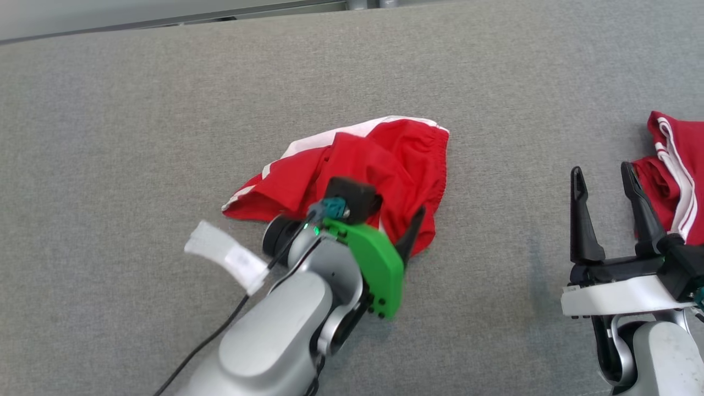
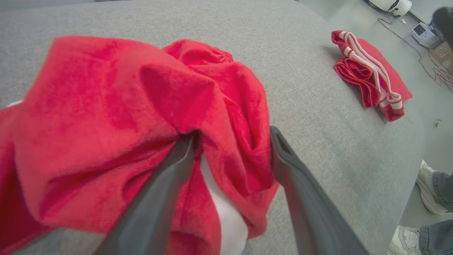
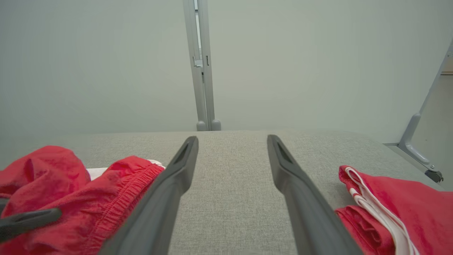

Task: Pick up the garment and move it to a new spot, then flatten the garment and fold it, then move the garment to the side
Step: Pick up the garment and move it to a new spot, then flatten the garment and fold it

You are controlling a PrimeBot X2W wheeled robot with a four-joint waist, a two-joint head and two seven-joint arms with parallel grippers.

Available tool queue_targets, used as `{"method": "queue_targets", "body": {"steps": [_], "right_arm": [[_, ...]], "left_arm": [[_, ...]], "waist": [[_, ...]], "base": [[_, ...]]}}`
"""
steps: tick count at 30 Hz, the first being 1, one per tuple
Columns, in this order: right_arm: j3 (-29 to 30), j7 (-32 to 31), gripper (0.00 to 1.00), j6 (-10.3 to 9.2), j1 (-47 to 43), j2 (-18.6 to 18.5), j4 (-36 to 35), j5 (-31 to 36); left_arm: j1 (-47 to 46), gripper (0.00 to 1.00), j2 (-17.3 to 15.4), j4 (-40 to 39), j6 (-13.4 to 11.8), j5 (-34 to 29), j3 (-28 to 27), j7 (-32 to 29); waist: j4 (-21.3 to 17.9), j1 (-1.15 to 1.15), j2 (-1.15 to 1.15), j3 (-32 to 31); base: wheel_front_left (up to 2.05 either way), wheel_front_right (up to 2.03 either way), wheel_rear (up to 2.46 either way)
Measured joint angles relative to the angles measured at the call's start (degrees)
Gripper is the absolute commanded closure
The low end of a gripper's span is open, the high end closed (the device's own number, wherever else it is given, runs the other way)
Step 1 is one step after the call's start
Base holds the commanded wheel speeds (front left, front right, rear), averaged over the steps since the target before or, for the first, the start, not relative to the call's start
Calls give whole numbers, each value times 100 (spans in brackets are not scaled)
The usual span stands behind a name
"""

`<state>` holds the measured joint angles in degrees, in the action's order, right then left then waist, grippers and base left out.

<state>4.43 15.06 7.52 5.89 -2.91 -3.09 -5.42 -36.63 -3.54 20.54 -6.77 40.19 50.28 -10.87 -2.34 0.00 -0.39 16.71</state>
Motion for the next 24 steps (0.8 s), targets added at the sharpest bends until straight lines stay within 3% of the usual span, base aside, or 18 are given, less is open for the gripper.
{"method": "queue_targets", "body": {"steps": [8,12,17,24], "right_arm": [[133,0,0,0,-148,1,-12,-53],[89,0,0,0,-172,2,8,-49],[62,0,0,0,-172,5,18,13],[44,0,0,0,-149,5,15,109]], "left_arm": [[1165,0,-732,-918,-296,31,67,103],[1564,0,-940,-1123,-430,77,129,94],[1694,0,-961,-1068,-542,100,85,213],[1604,0,-728,-770,-400,188,142,215]], "waist": [[58,0,0,-80],[155,0,0,-82],[224,0,0,-77],[184,0,0,-5]], "base": [[0,0,0],[0,0,0],[0,0,0],[0,0,0]]}}
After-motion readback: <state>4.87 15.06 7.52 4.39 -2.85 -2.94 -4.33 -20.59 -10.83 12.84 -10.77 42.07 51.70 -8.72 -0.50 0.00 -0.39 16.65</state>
